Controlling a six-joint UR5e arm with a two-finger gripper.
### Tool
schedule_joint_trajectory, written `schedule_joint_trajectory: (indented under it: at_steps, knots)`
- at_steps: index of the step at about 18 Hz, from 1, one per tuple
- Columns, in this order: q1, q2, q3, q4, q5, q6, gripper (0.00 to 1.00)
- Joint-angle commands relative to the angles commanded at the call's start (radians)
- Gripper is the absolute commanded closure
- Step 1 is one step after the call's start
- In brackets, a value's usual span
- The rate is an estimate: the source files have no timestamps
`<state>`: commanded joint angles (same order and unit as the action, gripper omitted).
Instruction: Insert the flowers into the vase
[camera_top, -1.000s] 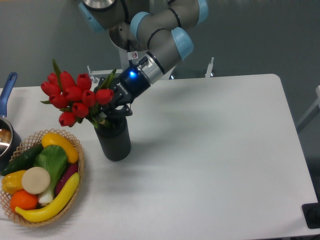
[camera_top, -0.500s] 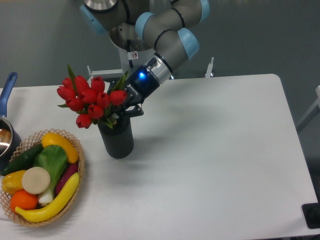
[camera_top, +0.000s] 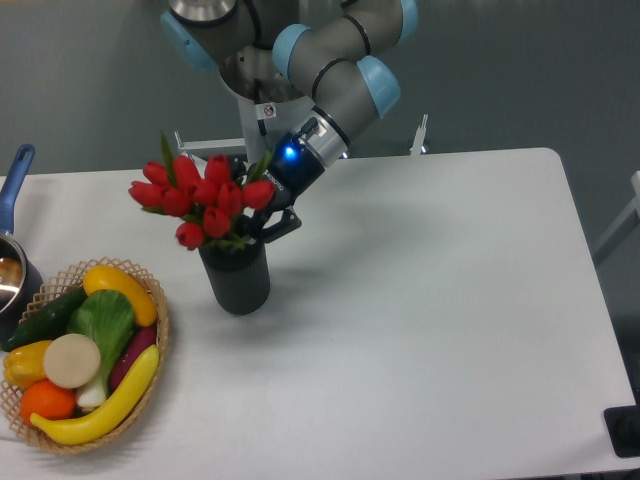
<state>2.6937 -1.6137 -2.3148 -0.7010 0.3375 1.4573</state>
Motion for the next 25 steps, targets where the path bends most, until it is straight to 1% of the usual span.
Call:
schedule_joint_trajectory:
  at_steps: [1, 3, 4, 8, 13, 16, 18, 20, 25]
  knots:
    - [0.003, 0.002, 0.000, 0.002, 0.000, -0.002, 0.22]
    - [0.015, 0.006, 0.000, 0.000, 0.000, -0.005, 0.05]
    - [0.023, 0.014, -0.002, 0.000, 0.000, -0.006, 0.01]
    - [0.100, 0.060, -0.008, -0.003, -0.002, -0.012, 0.00]
    - [0.193, 0.101, -0.005, -0.005, 0.003, -0.017, 0.00]
    - [0.247, 0.136, -0.008, -0.009, 0.063, -0.020, 0.00]
    - [0.253, 0.152, -0.012, -0.012, 0.116, -0.020, 0.00]
    - [0.262, 0.155, -0.014, -0.012, 0.141, -0.021, 0.00]
    - [0.294, 0.155, -0.003, -0.012, 0.149, -0.040, 0.00]
